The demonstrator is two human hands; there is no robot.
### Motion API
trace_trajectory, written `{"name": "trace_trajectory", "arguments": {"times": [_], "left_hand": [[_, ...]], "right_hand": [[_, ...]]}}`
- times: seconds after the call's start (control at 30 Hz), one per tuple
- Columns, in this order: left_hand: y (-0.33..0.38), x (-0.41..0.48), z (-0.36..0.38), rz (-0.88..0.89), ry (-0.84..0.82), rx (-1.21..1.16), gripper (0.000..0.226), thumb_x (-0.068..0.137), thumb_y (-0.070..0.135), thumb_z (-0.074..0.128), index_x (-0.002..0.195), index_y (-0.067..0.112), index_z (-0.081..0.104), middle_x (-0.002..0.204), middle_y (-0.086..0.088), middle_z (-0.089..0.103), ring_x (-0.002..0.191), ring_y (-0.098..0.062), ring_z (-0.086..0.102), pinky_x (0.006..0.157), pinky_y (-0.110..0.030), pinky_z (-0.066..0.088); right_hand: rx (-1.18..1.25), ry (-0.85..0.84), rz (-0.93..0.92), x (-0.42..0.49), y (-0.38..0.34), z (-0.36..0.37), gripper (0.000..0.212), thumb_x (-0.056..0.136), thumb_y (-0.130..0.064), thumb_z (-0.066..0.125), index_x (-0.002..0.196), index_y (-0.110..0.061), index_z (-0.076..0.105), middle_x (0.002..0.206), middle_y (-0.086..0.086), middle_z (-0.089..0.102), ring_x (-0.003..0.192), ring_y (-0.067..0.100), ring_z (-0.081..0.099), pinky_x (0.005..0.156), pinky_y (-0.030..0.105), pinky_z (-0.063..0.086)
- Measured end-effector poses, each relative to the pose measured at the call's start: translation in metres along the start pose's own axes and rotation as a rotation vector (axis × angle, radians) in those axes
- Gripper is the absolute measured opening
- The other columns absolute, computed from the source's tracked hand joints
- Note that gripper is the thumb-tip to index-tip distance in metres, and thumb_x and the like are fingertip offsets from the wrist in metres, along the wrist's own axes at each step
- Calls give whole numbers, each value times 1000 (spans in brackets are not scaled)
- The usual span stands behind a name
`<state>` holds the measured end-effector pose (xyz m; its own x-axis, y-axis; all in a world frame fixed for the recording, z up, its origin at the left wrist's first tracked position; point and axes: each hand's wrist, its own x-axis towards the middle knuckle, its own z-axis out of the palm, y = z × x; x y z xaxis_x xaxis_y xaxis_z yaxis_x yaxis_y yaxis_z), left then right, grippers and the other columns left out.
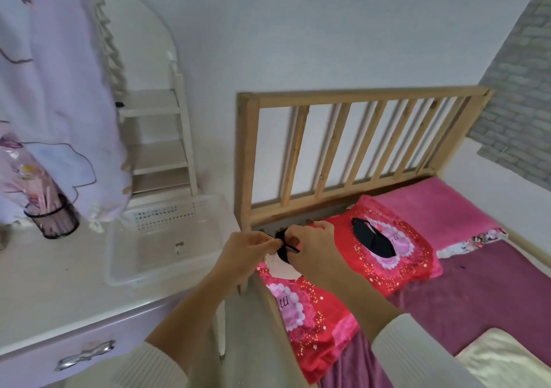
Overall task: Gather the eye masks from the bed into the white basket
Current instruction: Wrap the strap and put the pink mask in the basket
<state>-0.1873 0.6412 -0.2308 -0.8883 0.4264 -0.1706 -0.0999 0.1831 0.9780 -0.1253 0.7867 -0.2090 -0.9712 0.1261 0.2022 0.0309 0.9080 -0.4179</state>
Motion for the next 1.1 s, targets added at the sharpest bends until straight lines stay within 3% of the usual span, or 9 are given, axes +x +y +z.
{"name": "trace_trajectory", "arguments": {"times": [0.17, 0.27, 0.4, 0.5, 0.63, 0.73, 0.93, 1.0, 1.1], "left_hand": [[-6, 62, -65, -150, 246, -258, 17, 79, 21, 73, 66, 10, 74, 67, -8, 65, 58, -16, 51, 56, -26, 41], [-12, 92, -98, -230, 298, -364, 15, 80, 18, 71, 74, 4, 73, 68, -7, 64, 63, -17, 49, 58, -27, 40], [-25, 117, -141, -338, 398, -553, 10, 79, 15, 71, 77, 4, 70, 67, -5, 63, 58, -12, 49, 52, -23, 39], [-40, 125, -166, -316, 338, -410, 13, 81, 19, 69, 78, 7, 72, 69, -4, 66, 61, -14, 54, 53, -24, 41], [-57, 130, -211, -339, 294, -231, 11, 81, 21, 70, 77, 11, 72, 81, -5, 69, 74, -17, 60, 69, -32, 51], [-80, 122, -243, -437, 305, -206, 12, 80, 19, 68, 83, 8, 71, 93, -10, 74, 89, -23, 70, 81, -37, 56], [-115, 112, -266, -499, 370, -124, 16, 82, 19, 64, 86, 4, 68, 87, -10, 72, 77, -24, 66, 69, -32, 53], [-125, 113, -264, -456, 391, 92, 16, 82, 18, 60, 92, 7, 66, 87, -5, 68, 81, -25, 63, 69, -32, 49], [-139, 117, -251, -435, 217, 524, 34, 87, 17, 52, 121, 13, 58, 117, -4, 60, 105, -27, 61, 77, -28, 46]], "right_hand": [[297, 52, 143, 66, -7, 20, 7, 75, -12, 73, 71, -19, 71, 68, -3, 72, 70, 15, 64, 77, 35, 48], [386, 43, 218, 102, -23, 40, 12, 72, -9, 75, 68, -20, 71, 67, -2, 73, 64, 11, 66, 64, 30, 52], [531, 68, 309, 146, -43, 69, 18, 71, -8, 80, 64, -20, 69, 66, 2, 71, 61, 14, 64, 62, 29, 54], [591, -38, 303, 171, -54, 94, 12, 69, -12, 83, 67, -16, 72, 65, 4, 72, 59, 14, 64, 61, 27, 54], [726, -203, 382, 200, -66, 127, 16, 65, -16, 87, 63, -26, 73, 54, -12, 71, 52, -1, 64, 54, 8, 48], [790, -302, 513, 217, -75, 162, 11, 70, -20, 84, 77, -15, 78, 70, 3, 74, 62, 11, 65, 60, 19, 53], [738, -604, 591, 224, -99, 229, 17, 86, -14, 67, 101, -7, 72, 102, 14, 72, 83, 19, 63, 63, 20, 51], [702, -633, 616, 224, -106, 250, 17, 88, -10, 61, 102, -7, 71, 99, 14, 70, 83, 20, 62, 60, 20, 50], [597, -680, 626, 222, -107, 274, 26, 90, -3, 51, 108, -1, 70, 92, 12, 65, 77, 22, 58, 61, 27, 49]]}}
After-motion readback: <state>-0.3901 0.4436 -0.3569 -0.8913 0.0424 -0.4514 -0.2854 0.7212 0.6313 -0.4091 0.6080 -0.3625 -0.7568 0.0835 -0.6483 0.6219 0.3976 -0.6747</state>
